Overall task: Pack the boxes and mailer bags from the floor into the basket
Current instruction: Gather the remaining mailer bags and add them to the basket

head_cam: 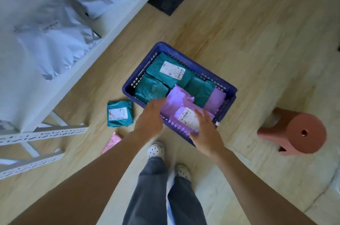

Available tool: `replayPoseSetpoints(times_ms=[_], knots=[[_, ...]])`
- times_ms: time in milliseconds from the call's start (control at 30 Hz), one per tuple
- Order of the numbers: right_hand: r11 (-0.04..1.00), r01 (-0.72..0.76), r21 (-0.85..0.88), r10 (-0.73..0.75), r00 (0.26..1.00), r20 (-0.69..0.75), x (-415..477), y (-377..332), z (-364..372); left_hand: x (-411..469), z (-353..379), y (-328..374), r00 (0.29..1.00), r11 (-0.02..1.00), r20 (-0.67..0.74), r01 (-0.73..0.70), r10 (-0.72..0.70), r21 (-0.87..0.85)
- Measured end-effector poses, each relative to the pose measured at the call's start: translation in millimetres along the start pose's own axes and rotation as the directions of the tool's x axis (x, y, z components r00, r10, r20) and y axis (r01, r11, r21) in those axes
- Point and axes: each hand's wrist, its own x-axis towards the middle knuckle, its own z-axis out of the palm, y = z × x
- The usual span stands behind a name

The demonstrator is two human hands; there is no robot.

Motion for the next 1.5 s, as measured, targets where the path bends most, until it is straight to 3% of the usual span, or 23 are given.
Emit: replayPoseSetpoints(times_ms=[133,300,467,900,1200,1500], knots=[[0.998,0.069,-0.002,-0.069,0.996,0.051,-18.4,-20.5,21.8,-42.1,-10.9,-38.7,0.99,0.994,-0.101,0.088,-0.095,-0.065],[0.985,0.157,-0.075,-0.145,0.979,0.145,-24.1,-42.9,71.2,-85.2,2.5,-106.0,0.959,0.961,-0.124,0.236,-0.254,-0.146],[0.972,0.197,-0.125,-0.162,0.955,0.25,-21.7,-62.5,139.3,-124.2,36.2,-177.7,0.916,0.902,-0.098,0.358,-0.39,-0.239],[0.899,0.372,-0.233,-0.256,0.876,0.409,35.6,-69.9,341.8,-149.4,161.4,-369.9,0.832,0.784,-0.046,0.5,-0.552,-0.367],[0.857,0.448,-0.255,-0.283,0.823,0.493,150.5,-27.1,474.7,-79.4,259.1,-485.8,0.731,0.592,0.044,0.585,-0.681,-0.555],[0.816,0.495,-0.299,-0.299,0.804,0.514,245.9,-2.6,536.4,-10.0,327.7,-554.5,0.631,0.331,0.116,0.544,-0.767,-0.771]])
